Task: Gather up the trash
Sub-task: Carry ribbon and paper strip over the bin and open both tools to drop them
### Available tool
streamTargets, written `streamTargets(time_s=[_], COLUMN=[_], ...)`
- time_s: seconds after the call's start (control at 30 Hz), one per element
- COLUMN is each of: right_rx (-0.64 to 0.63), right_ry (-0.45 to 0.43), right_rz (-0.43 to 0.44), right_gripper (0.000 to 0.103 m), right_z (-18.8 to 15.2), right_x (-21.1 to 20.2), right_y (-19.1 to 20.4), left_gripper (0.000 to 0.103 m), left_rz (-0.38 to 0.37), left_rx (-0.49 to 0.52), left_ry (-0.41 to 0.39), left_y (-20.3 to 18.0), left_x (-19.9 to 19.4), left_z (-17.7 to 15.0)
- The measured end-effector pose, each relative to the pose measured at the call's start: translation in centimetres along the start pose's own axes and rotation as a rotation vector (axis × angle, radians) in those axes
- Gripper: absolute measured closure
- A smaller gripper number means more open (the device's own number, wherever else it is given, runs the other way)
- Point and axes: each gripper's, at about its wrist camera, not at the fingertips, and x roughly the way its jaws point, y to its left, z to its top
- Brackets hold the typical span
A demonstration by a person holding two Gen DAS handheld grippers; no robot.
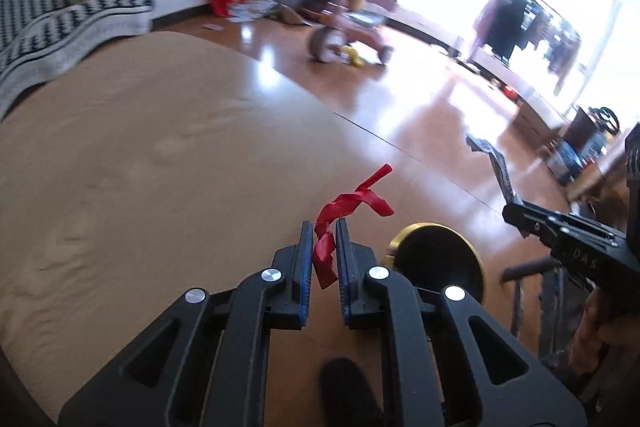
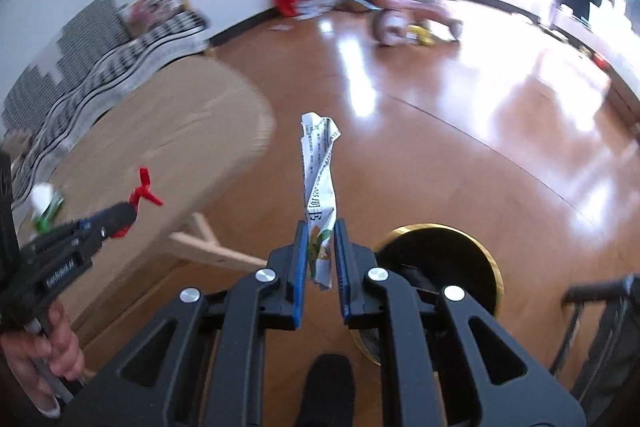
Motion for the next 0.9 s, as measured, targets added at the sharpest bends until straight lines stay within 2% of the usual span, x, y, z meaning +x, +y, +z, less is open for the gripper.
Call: streamTargets(time_s=[0.2,0.33,0.5,0.9], right_rx=[0.129,0.207,0.235,0.239], right_ry=[0.036,0.068,0.112,0.125], right_rz=[-0.067,-0.089,-0.089,-0.094], right_gripper=[0.089,0.089,0.089,0.089], right_z=[-2.2,-3.2,-3.6,-2.9], right_x=[-0.5,-0.1,0.8,1.6], right_y=[-7.3,-10.6,-11.3,-11.6], left_gripper=[0.092,0.092,0.092,0.092], left_rz=[-0.104,-0.134,-0.154,-0.172], left_rx=[0.080,0.127,0.139,0.161], left_ry=[0.074,0.112,0.155,0.182], left_y=[-7.0,-9.9,-11.0,-12.6], left_x=[5.0,7.3,9.5,11.9], left_z=[-1.7,-2.9,-3.7,-3.8])
